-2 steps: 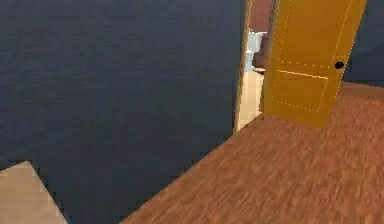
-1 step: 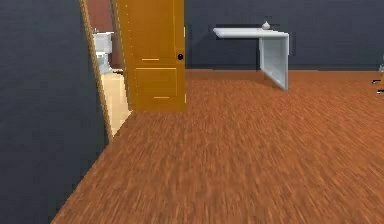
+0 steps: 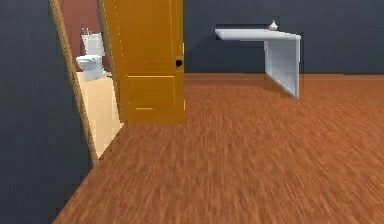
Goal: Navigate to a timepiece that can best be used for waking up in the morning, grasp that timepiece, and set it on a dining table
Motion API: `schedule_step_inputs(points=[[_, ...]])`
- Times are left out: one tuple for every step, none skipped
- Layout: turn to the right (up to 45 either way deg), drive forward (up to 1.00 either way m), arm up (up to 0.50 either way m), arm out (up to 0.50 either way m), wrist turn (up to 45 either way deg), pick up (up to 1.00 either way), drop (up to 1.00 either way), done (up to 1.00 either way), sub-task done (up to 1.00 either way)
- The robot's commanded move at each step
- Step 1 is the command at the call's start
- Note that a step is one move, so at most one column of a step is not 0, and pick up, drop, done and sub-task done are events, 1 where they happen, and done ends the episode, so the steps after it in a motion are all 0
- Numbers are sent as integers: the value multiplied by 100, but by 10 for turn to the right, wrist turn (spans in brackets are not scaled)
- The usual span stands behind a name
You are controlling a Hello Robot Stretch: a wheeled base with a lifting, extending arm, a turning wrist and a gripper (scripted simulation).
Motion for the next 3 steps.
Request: schedule_step_inputs(points=[[-390,0,0,0,0,0,0,0,0],[0,35,0,0,0,0,0,0,0],[450,0,0,0,0,0,0,0,0]])
